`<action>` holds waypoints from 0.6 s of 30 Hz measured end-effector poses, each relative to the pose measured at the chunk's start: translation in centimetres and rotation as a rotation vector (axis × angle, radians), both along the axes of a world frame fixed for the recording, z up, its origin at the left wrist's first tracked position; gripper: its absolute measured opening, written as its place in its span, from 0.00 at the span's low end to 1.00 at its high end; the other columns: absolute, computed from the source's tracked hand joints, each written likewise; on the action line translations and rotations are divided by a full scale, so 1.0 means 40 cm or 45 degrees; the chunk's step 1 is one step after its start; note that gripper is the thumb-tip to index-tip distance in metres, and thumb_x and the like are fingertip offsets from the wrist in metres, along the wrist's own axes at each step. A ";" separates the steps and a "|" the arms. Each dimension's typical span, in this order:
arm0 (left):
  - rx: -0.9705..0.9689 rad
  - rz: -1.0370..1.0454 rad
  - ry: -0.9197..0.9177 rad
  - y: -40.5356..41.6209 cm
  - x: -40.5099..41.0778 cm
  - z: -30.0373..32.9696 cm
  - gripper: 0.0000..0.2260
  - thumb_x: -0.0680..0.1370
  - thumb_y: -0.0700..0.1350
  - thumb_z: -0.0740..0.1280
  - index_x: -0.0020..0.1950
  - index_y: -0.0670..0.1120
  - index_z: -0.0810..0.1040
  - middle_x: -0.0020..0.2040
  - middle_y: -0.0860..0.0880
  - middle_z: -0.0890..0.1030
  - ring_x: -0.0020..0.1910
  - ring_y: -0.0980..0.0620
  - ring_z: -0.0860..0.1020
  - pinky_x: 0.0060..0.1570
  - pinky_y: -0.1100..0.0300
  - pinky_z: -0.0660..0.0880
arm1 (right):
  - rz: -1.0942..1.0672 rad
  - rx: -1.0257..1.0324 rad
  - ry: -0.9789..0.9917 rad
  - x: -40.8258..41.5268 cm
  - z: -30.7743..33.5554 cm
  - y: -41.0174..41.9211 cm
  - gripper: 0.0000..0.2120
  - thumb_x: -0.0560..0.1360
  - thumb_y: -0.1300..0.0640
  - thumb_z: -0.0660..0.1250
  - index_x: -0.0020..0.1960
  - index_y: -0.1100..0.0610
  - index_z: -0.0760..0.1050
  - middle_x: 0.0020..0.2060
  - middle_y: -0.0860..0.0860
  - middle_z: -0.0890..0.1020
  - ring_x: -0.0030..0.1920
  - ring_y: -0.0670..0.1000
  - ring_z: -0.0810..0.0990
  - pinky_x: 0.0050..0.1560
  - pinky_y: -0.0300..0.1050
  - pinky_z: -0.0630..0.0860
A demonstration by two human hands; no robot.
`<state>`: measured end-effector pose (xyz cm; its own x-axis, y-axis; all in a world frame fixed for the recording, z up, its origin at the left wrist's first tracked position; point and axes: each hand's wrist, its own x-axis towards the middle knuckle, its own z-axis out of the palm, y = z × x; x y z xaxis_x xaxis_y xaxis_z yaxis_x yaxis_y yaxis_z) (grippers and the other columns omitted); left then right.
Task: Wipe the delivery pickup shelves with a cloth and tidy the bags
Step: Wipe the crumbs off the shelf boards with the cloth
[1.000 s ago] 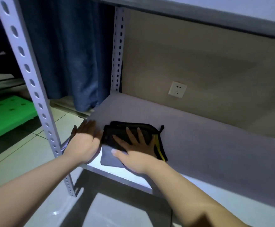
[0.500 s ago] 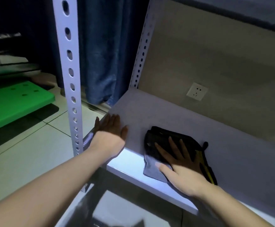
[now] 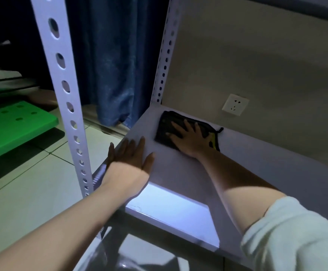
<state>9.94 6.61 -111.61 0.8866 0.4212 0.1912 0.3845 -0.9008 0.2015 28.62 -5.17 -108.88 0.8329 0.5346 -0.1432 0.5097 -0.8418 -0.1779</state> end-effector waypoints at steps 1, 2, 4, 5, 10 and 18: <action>0.022 -0.023 0.057 -0.003 -0.001 0.002 0.39 0.70 0.64 0.30 0.78 0.52 0.50 0.78 0.47 0.57 0.77 0.47 0.52 0.73 0.44 0.41 | -0.085 0.018 0.002 0.020 0.006 -0.049 0.30 0.74 0.28 0.47 0.74 0.32 0.46 0.78 0.45 0.44 0.77 0.57 0.39 0.68 0.73 0.38; 0.047 -0.036 0.101 -0.004 -0.001 0.001 0.38 0.71 0.64 0.30 0.78 0.53 0.50 0.78 0.48 0.55 0.77 0.47 0.51 0.73 0.42 0.41 | -0.167 0.040 0.000 0.044 0.006 -0.106 0.31 0.74 0.28 0.47 0.75 0.34 0.46 0.78 0.45 0.44 0.77 0.56 0.40 0.69 0.73 0.39; 0.019 -0.017 0.132 -0.007 0.004 0.006 0.31 0.77 0.63 0.37 0.78 0.52 0.51 0.78 0.48 0.55 0.77 0.49 0.50 0.73 0.42 0.40 | -0.327 0.004 -0.002 0.082 -0.001 -0.225 0.35 0.71 0.24 0.43 0.75 0.35 0.47 0.78 0.44 0.45 0.77 0.56 0.41 0.70 0.71 0.40; -0.005 -0.020 0.128 -0.008 0.009 0.008 0.30 0.79 0.63 0.41 0.78 0.52 0.52 0.78 0.49 0.55 0.77 0.49 0.50 0.73 0.43 0.39 | -0.383 -0.037 -0.012 0.102 -0.014 -0.278 0.41 0.66 0.20 0.38 0.75 0.34 0.47 0.78 0.44 0.45 0.77 0.57 0.41 0.71 0.71 0.40; 0.053 -0.082 0.213 -0.009 0.027 0.013 0.31 0.79 0.63 0.42 0.77 0.48 0.55 0.78 0.48 0.55 0.77 0.51 0.51 0.74 0.44 0.39 | -0.451 -0.049 0.012 0.052 -0.040 -0.351 0.38 0.66 0.20 0.38 0.74 0.31 0.45 0.78 0.44 0.43 0.77 0.58 0.38 0.71 0.69 0.38; 0.045 -0.094 0.320 -0.023 0.029 0.050 0.27 0.81 0.58 0.50 0.77 0.48 0.54 0.79 0.48 0.52 0.77 0.50 0.52 0.74 0.47 0.45 | 0.254 -0.073 -0.090 -0.272 -0.015 -0.319 0.26 0.76 0.31 0.47 0.70 0.26 0.39 0.76 0.41 0.38 0.76 0.51 0.33 0.70 0.66 0.33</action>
<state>11.11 5.67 -109.59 0.9361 0.3508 -0.0256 0.3517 -0.9331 0.0757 17.73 -17.92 -109.50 0.7203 0.6826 -0.1234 0.6768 -0.7306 -0.0907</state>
